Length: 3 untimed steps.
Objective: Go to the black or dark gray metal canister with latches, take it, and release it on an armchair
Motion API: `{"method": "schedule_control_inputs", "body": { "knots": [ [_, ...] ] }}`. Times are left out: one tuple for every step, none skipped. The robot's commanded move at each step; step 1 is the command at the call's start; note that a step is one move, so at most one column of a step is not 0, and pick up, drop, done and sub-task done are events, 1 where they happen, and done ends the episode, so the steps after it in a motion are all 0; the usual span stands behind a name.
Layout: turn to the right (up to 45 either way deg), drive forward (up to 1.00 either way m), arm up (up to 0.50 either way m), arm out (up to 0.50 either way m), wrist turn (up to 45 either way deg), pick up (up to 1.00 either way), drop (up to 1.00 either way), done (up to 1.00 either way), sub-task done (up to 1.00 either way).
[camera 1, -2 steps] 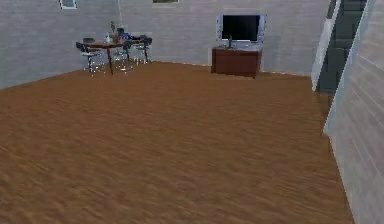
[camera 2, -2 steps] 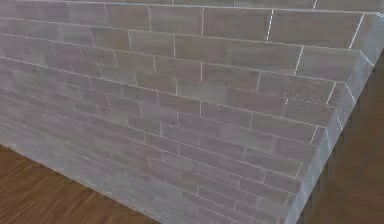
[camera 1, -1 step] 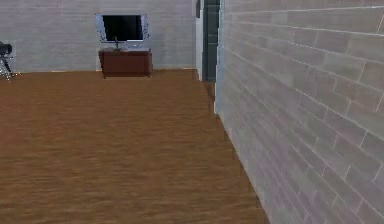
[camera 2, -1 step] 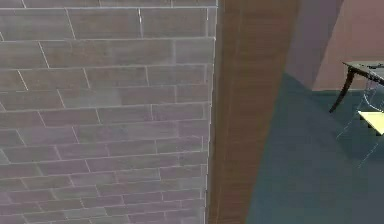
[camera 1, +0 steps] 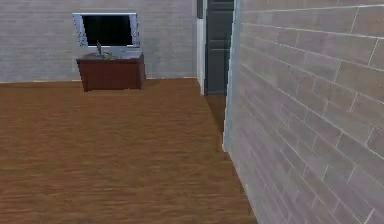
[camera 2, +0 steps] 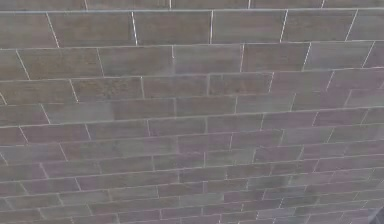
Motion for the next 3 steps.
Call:
{"method": "schedule_control_inputs", "body": {
  "knots": [
    [0.0, 1.0, 0.0, 0.0, 0.0, 0.0, 0.0, 0.0, 0.0],
    [0.0, 1.0, 0.0, 0.0, 0.0, 0.0, 0.0, 0.0, 0.0],
    [9.0, 0.0, 0.0, 0.0, 0.0, 0.0, 0.0, 0.0, 0.0]
  ]
}}
